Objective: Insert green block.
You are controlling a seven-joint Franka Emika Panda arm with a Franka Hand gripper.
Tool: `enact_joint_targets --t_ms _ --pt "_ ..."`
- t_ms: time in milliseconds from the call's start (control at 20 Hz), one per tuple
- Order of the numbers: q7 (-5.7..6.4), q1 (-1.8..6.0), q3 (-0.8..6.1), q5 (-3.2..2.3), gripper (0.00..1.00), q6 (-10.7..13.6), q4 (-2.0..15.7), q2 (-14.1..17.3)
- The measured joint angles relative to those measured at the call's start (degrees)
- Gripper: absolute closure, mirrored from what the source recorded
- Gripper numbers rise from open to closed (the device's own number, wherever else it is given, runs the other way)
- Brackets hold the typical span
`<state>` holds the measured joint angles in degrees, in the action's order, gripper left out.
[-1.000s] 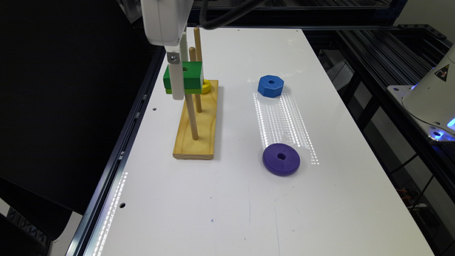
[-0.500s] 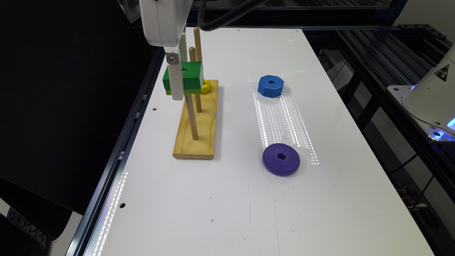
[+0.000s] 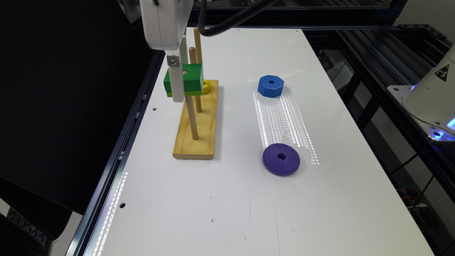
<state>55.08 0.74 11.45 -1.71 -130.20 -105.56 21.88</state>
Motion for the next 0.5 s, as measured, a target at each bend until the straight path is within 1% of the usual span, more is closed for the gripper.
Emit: enact_joint_targets --t_ms 150,350,500 --pt "0.00 0.00 -0.01 -0.04 1.00 -0.10 0.01 0.29" --pt "0.00 0.00 -0.03 -0.27 1.00 -0.96 0.01 1.64" --pt "0.00 -0.01 -0.03 -0.34 1.00 -1.02 0.01 1.79"
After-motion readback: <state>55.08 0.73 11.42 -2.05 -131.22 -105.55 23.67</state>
